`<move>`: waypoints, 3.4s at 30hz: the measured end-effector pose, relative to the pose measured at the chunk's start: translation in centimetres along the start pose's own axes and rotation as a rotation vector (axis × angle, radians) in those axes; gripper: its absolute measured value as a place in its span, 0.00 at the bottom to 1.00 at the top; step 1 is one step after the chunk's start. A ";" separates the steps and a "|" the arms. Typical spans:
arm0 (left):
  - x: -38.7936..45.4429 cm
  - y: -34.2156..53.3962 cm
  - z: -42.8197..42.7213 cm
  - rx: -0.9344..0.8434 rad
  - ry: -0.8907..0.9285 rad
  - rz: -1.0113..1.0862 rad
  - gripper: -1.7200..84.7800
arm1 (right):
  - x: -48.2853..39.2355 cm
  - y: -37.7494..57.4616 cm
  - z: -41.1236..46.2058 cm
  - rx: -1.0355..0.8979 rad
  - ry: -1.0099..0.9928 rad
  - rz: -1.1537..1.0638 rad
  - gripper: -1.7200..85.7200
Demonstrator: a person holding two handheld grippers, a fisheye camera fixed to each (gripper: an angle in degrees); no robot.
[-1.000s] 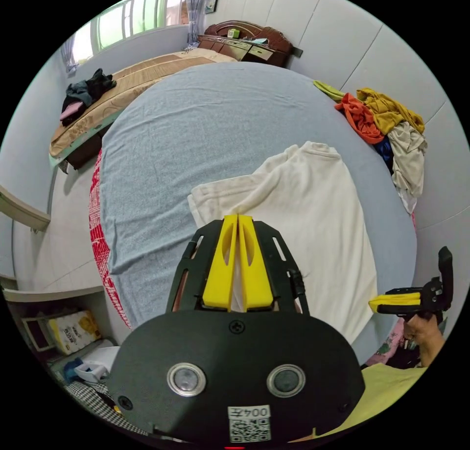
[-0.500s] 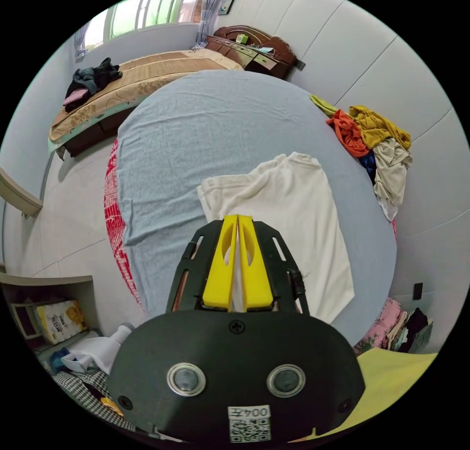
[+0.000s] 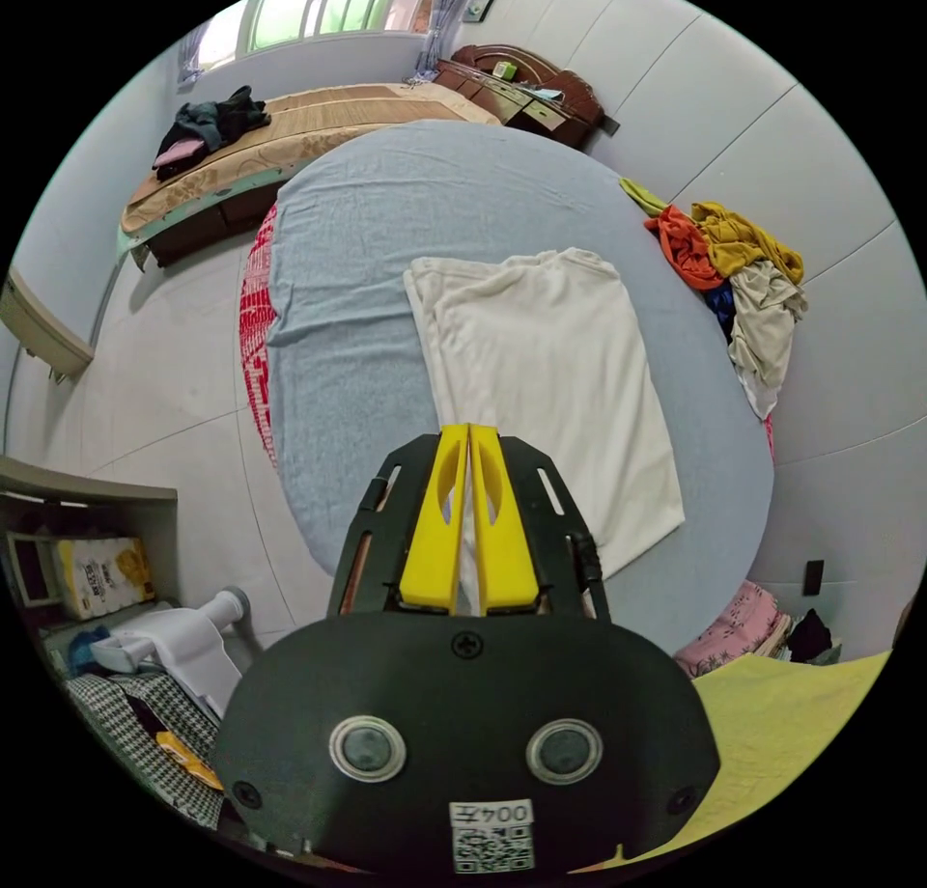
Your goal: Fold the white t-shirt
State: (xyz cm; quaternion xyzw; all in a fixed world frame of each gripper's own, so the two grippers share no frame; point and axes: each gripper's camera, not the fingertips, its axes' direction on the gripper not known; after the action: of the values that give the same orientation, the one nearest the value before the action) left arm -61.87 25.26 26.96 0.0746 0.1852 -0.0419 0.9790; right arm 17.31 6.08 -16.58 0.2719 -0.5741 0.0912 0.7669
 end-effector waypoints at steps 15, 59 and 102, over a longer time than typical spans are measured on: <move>1.5 5.6 -2.8 0.015 -0.017 -0.039 0.02 | -1.7 4.8 7.8 -0.046 0.026 -0.287 0.01; 5.3 13.2 2.0 -0.078 0.019 0.182 0.02 | 18.2 43.7 44.6 -0.353 0.499 -0.542 0.11; -6.8 31.1 0.6 -0.002 0.271 0.129 0.02 | 44.1 40.8 26.7 -0.349 0.079 0.078 0.09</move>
State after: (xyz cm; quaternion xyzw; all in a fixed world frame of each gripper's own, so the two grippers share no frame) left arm -64.58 56.22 34.09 0.0905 0.3103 0.0318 0.9458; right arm -8.98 18.63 42.28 0.1084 -0.5606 0.0308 0.8204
